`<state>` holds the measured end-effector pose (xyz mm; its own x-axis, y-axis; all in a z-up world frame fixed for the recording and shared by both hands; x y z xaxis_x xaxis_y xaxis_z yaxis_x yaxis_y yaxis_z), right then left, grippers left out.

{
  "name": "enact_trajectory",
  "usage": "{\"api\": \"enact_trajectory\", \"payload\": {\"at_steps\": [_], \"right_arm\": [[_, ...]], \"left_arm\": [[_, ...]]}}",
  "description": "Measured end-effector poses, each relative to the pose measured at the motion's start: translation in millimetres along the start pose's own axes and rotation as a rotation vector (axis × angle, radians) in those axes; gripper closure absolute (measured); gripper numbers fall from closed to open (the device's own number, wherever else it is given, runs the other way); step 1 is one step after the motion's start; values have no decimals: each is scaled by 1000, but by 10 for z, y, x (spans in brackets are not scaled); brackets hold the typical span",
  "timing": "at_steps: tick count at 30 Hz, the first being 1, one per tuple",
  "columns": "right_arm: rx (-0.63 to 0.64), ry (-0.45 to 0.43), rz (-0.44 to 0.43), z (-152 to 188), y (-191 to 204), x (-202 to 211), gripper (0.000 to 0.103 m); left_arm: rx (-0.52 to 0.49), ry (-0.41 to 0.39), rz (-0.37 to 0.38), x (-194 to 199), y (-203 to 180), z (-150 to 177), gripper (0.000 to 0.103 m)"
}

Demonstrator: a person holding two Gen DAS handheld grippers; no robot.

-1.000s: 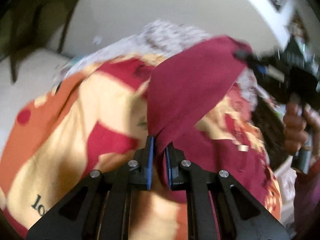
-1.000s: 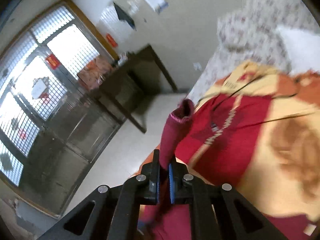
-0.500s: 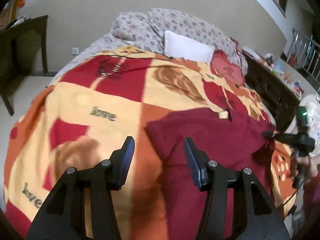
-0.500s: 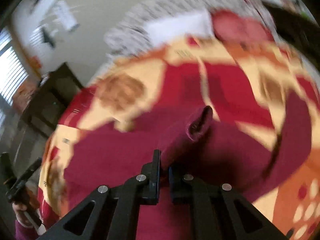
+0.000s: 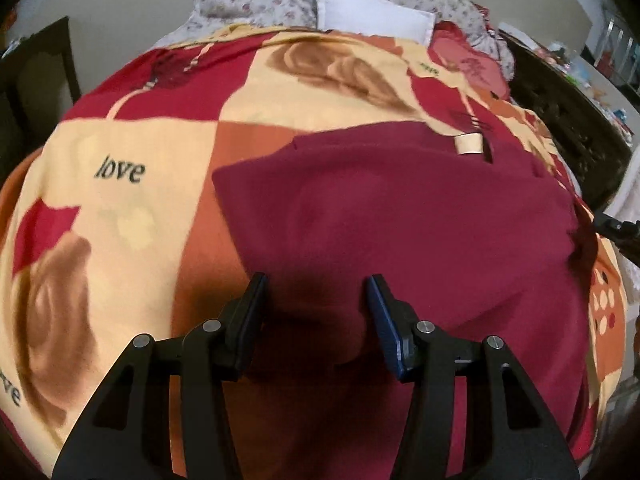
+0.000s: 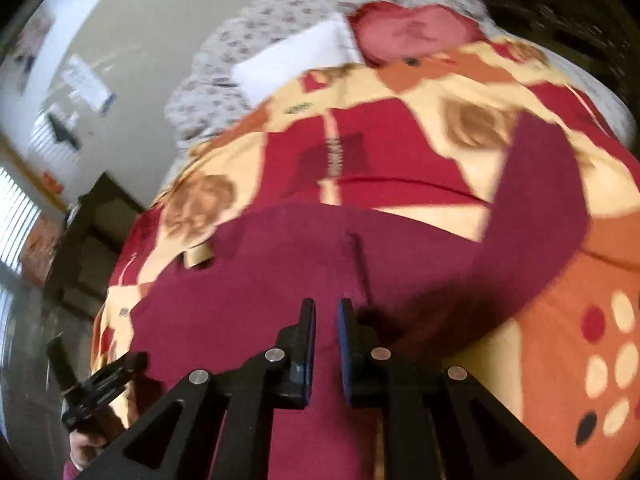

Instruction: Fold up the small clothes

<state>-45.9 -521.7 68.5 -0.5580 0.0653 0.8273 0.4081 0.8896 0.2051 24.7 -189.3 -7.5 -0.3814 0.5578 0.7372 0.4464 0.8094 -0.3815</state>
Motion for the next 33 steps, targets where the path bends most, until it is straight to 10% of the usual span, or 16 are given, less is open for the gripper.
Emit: {"api": "enact_trajectory", "payload": {"at_steps": [5,9,14,18,29,33], "right_arm": [[-22,135,31,95,46,-636,94],[-113,133,-39,4,-75,-528,94],[-210,6,120,-419,-670,-246,91],[-326,12,283,-789,-1312,-439,45],[-360,76,383,-1200,-1892,-1148,46],[-378,29,316,-1088,-2024,-1023,82]], "left_arm": [[3,-1,-19,74,-84,-11,51],[-37,-52,2,245,-247,-135,51],[-47,-71,48,229,-418,-224,50],[-44,-51,63,86,-500,-229,50],[-24,-2,28,-39,-387,-151,50],[-12,-11,22,-58,-357,-163,51]]}}
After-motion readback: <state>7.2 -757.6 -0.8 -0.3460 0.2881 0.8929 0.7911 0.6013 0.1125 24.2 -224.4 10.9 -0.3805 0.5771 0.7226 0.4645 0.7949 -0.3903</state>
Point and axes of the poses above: each gripper's, at about its wrist camera, not at the fingertips, and x roughly against the way its jaws point, y to its left, z to its underside, the point moved 5 cm from there along -x, roughly the way its jaws point, and after that the axes turned 15 degrees about z, right-handed, at the moved point
